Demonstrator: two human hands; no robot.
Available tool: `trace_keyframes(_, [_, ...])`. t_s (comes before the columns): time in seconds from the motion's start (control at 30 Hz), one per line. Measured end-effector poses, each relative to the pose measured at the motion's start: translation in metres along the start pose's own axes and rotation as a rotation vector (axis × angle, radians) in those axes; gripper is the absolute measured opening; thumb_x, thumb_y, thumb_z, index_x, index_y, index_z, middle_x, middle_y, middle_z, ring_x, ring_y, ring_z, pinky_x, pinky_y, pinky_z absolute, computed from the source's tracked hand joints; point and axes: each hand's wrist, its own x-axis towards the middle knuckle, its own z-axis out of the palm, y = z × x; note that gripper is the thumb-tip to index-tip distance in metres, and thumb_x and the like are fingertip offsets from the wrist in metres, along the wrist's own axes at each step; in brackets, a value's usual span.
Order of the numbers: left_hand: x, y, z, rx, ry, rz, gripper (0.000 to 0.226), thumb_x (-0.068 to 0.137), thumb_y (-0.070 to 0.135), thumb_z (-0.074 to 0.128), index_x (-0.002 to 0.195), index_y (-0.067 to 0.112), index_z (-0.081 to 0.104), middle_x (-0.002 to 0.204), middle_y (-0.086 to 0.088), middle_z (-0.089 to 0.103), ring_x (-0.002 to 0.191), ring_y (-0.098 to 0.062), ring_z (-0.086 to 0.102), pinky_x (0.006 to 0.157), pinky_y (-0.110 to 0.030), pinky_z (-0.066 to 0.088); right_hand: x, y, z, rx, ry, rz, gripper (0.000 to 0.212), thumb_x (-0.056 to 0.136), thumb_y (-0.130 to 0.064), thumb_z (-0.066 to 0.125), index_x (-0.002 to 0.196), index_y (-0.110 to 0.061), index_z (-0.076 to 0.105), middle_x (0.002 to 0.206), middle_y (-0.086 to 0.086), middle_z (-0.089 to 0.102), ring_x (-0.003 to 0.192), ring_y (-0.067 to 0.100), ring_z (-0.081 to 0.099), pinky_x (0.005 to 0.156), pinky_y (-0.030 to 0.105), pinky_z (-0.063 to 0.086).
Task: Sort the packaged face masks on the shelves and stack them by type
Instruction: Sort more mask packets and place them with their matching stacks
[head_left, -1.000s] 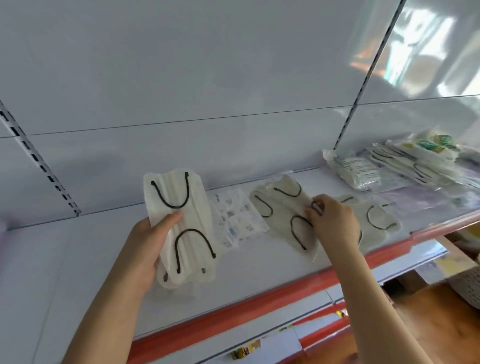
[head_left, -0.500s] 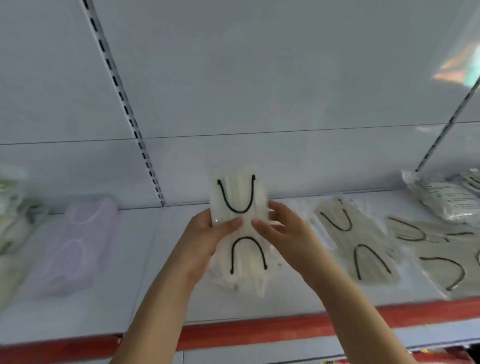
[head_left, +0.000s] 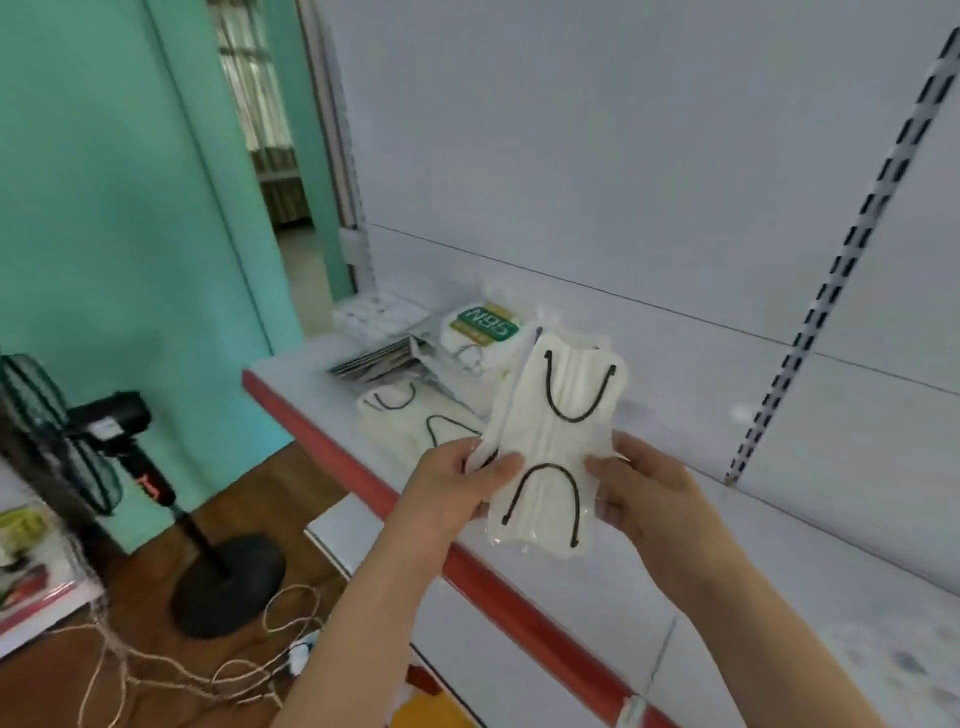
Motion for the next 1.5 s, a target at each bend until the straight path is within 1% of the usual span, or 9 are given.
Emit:
trace_keyframes(0.27, [0.034, 0.003, -0.115, -0.010, 0.350, -0.008, 0.022, 0.097, 0.027, 0.068, 0.098, 0.006, 0.074, 0.093, -0.013, 0.077, 0.075, -0.020, 0.069, 0.065, -0.024, 0.060, 0.103, -0.002, 0.125, -0.559, -0.091, -0.190, 0.013, 0.089, -0.022, 0.071, 0.101, -0.023, 0.065, 0.078, -0.005, 0.073, 0.067, 0.007, 0.065, 0.061, 0.019, 0.049])
trace_keyframes(0.37, [0.046, -0.008, -0.126, 0.018, 0.333, -0.106, 0.014, 0.096, 0.025, 0.069, 0.101, 0.012, 0.067, 0.089, -0.013, 0.076, 0.065, -0.019, 0.073, 0.071, -0.038, 0.064, 0.133, 0.004, 0.136, -0.876, -0.034, -0.302, 0.018, 0.087, -0.024, 0.072, 0.103, -0.025, 0.063, 0.079, -0.006, 0.069, 0.072, 0.008, 0.063, 0.060, 0.022, 0.046])
trace_keyframes(0.57, [0.065, -0.027, -0.112, 0.033, 0.406, -0.158, 0.017, 0.098, 0.018, 0.067, 0.099, 0.001, 0.065, 0.072, -0.014, 0.068, 0.045, -0.015, 0.065, 0.049, -0.029, 0.059, 0.138, 0.029, 0.130, -1.482, 0.003, -0.416, 0.028, 0.096, -0.039, 0.057, 0.119, -0.025, 0.054, 0.112, -0.004, 0.066, 0.100, 0.021, 0.062, 0.079, 0.029, 0.042])
trace_keyframes(0.8, [0.067, 0.000, -0.102, 1.165, 0.405, -0.033, 0.058, 0.102, 0.059, 0.036, 0.071, 0.014, 0.055, 0.075, -0.005, 0.063, 0.075, -0.026, 0.063, 0.065, -0.036, 0.050, 0.083, 0.009, 0.047, -1.176, 0.269, -0.491, 0.023, 0.096, -0.036, 0.059, 0.110, -0.020, 0.069, 0.102, -0.002, 0.069, 0.094, 0.023, 0.064, 0.080, 0.033, 0.046])
trace_keyframes(0.93, [0.048, 0.027, -0.019, 1.022, 0.415, 0.395, 0.037, 0.103, 0.046, 0.046, 0.079, 0.019, 0.055, 0.073, 0.004, 0.060, 0.076, -0.024, 0.059, 0.063, -0.036, 0.044, 0.032, -0.005, -0.049, -1.072, 0.537, -0.407, 0.024, 0.095, -0.034, 0.061, 0.115, -0.021, 0.067, 0.107, -0.004, 0.067, 0.096, 0.020, 0.063, 0.074, 0.028, 0.040])
trace_keyframes(1.07, [0.018, -0.015, 0.136, 0.709, -0.206, 0.484, 0.013, 0.095, 0.034, 0.062, 0.095, 0.022, 0.064, 0.087, 0.006, 0.065, 0.080, -0.014, 0.063, 0.074, -0.032, 0.051, -0.043, 0.004, -0.168, -1.048, 0.833, -0.197, 0.029, 0.093, -0.032, 0.064, 0.120, -0.021, 0.062, 0.117, -0.002, 0.065, 0.101, 0.018, 0.063, 0.077, 0.028, 0.043])
trace_keyframes(1.17, [-0.025, -0.049, 0.233, 0.770, -0.486, 0.424, 0.036, 0.095, 0.044, 0.061, 0.123, 0.021, 0.060, 0.115, 0.001, 0.059, 0.105, -0.015, 0.059, 0.088, -0.028, 0.048, -0.123, 0.021, -0.242, -1.021, 0.976, 0.056, 0.029, 0.091, -0.032, 0.066, 0.117, -0.019, 0.062, 0.109, 0.000, 0.068, 0.093, 0.018, 0.064, 0.075, 0.028, 0.045])
trace_keyframes(1.3, [-0.058, -0.071, 0.299, 1.318, -0.434, 0.388, 0.075, 0.091, 0.071, 0.048, 0.140, 0.015, 0.042, 0.140, -0.011, 0.041, 0.129, -0.031, 0.038, 0.103, -0.042, 0.037, -0.199, 0.051, -0.272, -0.923, 1.023, 0.190, 0.020, 0.091, -0.030, 0.066, 0.108, -0.018, 0.067, 0.090, -0.006, 0.068, 0.078, 0.009, 0.063, 0.069, 0.027, 0.046])
trace_keyframes(1.5, [-0.042, -0.066, 0.302, 1.337, -0.358, 0.245, 0.082, 0.081, 0.073, 0.064, 0.130, 0.009, 0.049, 0.131, -0.014, 0.052, 0.124, -0.034, 0.049, 0.098, -0.040, 0.039, -0.219, 0.068, -0.246, -0.841, 1.112, 0.138, 0.015, 0.094, -0.032, 0.063, 0.100, -0.020, 0.068, 0.081, -0.008, 0.063, 0.070, -0.001, 0.056, 0.058, 0.010, 0.034])
